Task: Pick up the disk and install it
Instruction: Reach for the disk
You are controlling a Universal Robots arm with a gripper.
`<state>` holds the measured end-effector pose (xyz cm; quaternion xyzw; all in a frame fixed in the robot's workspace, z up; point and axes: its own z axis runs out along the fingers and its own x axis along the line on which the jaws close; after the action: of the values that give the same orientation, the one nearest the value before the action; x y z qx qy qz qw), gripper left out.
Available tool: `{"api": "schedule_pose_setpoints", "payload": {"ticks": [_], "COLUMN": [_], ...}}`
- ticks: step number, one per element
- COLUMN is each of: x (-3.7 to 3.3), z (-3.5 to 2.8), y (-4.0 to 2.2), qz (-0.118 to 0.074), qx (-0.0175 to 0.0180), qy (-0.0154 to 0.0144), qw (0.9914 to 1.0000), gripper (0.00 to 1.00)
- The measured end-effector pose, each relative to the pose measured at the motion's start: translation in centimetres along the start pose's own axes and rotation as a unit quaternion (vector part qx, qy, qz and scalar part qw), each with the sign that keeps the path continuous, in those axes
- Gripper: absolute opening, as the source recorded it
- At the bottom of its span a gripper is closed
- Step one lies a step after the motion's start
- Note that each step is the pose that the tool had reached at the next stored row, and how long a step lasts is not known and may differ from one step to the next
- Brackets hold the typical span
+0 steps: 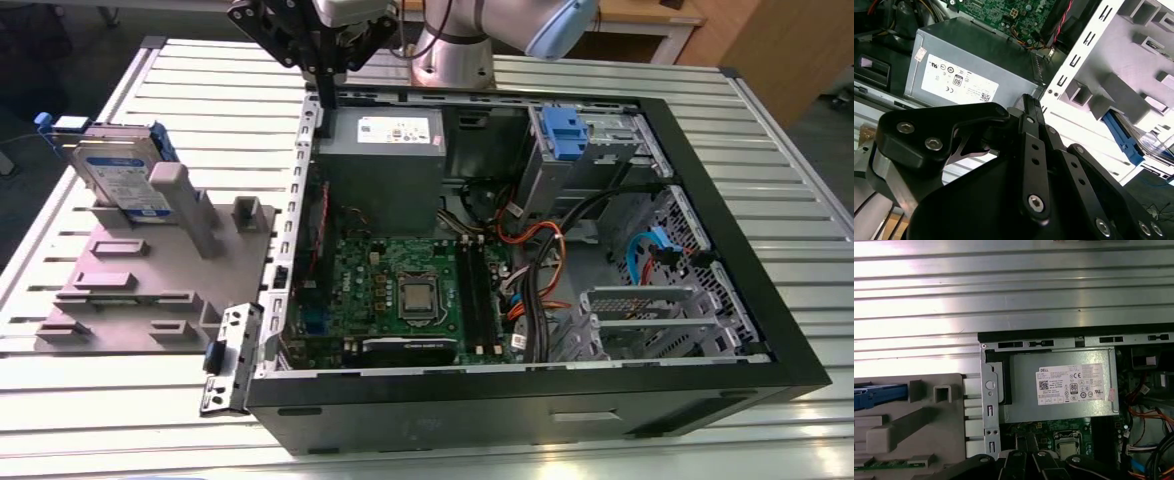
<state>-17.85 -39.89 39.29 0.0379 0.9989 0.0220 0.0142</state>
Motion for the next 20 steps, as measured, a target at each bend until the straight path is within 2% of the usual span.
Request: {"api": "schedule_pose_setpoints", "payload": {"ticks": [4, 7, 15, 16, 17, 20], "x": [0.19, 0.65, 2.61, 2.89, 3.51, 4.3], "z": [0.0, 0.0, 0.04, 0.05, 0.06, 0.08], "y": [-0.02, -0.05, -0.2, -0.22, -0.27, -0.33], "qz": [0.0, 0.0, 0.0, 0.0, 0.001, 0.001], "qx": [0.0, 0.0, 0.0, 0.0, 0.0, 0.0], "qy": [0.0, 0.0, 0.0, 0.0, 0.0, 0.0], "qw": [1.0, 1.0, 1.0, 1.0, 1.0, 1.0], "gripper": [0.11, 0.11, 0.11, 0.11, 0.11, 0.11]}}
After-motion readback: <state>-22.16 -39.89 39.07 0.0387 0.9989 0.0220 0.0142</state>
